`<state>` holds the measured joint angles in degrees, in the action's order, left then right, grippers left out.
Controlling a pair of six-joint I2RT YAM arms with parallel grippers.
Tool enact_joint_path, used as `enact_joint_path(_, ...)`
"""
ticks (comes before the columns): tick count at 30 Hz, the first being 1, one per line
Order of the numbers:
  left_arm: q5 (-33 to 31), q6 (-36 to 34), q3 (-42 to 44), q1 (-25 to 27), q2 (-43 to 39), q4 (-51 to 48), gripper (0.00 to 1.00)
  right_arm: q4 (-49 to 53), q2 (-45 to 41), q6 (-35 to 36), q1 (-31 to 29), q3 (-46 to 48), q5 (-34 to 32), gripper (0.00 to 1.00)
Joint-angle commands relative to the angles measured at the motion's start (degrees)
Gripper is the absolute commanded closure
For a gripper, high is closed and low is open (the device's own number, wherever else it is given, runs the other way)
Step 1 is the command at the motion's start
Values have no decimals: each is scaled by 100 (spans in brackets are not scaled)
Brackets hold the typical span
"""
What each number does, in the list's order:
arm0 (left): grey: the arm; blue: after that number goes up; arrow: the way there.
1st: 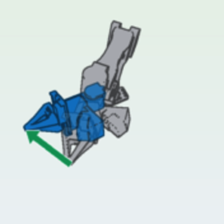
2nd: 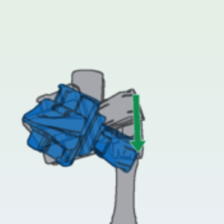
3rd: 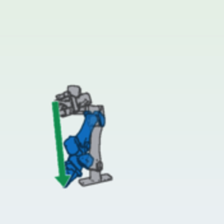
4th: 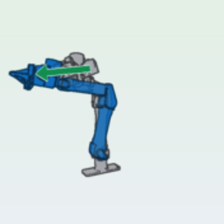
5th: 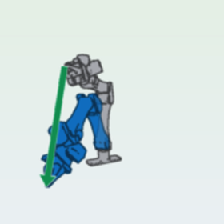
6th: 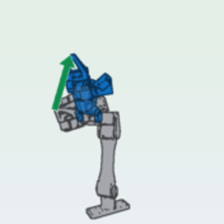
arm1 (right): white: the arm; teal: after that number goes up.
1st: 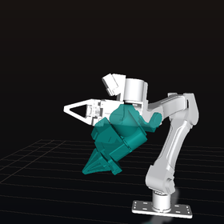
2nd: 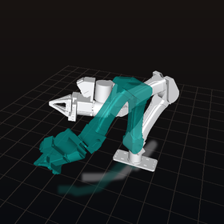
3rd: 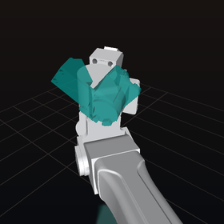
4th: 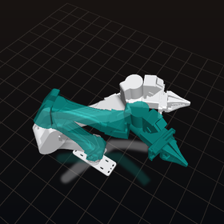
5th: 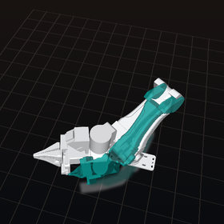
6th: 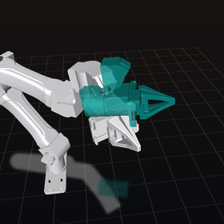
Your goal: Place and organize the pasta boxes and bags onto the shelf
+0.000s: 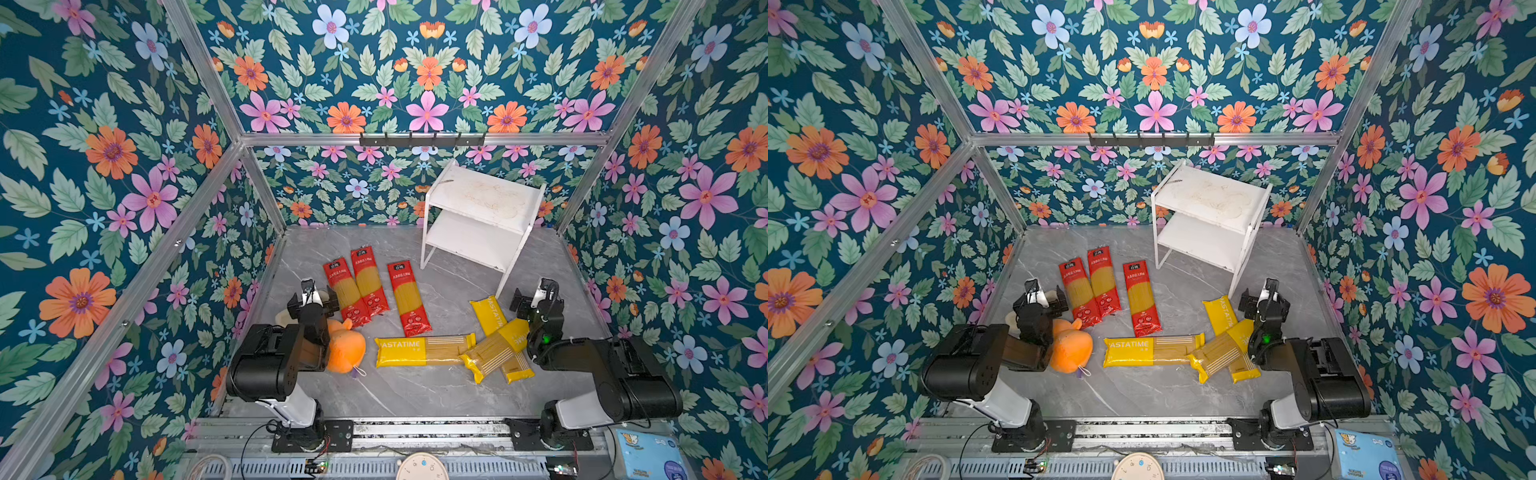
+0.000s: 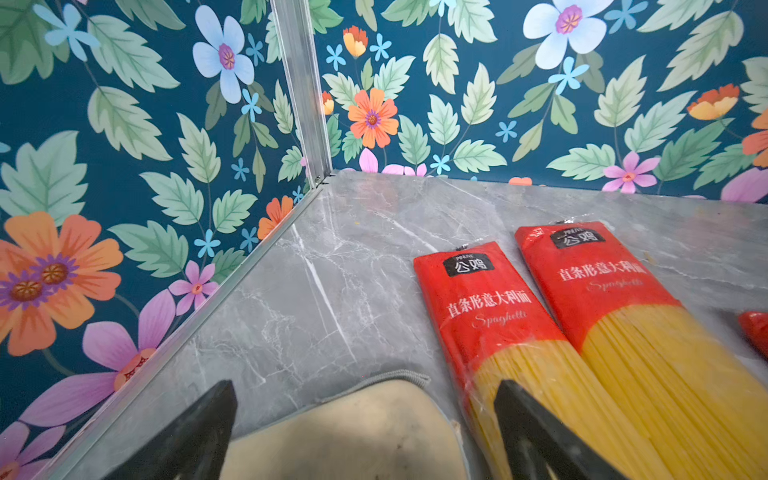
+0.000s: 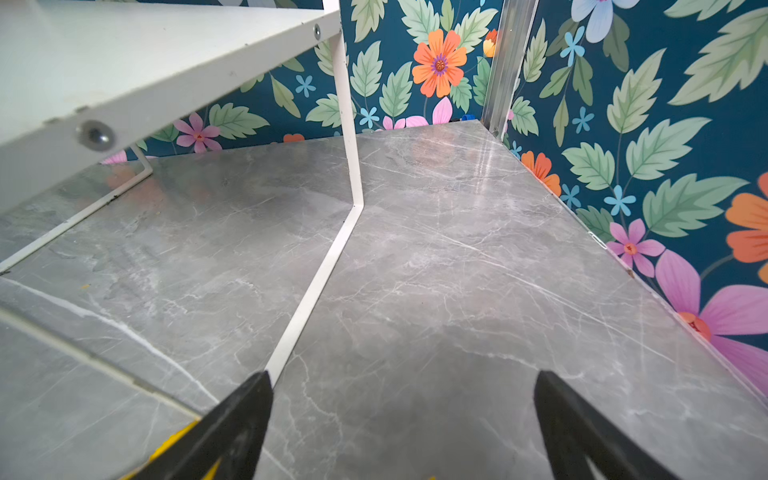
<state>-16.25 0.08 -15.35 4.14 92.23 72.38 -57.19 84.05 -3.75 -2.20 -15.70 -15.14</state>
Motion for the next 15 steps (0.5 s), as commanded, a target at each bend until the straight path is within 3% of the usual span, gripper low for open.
enact_joint_path(1, 248, 33, -38, -36, -30, -70, 0, -117, -3, 30, 0, -11, 2, 1)
enact_joint_path(15, 263, 36, -38, -36, -20, -57, 0, -117, -3, 32, 0, -14, 7, 1)
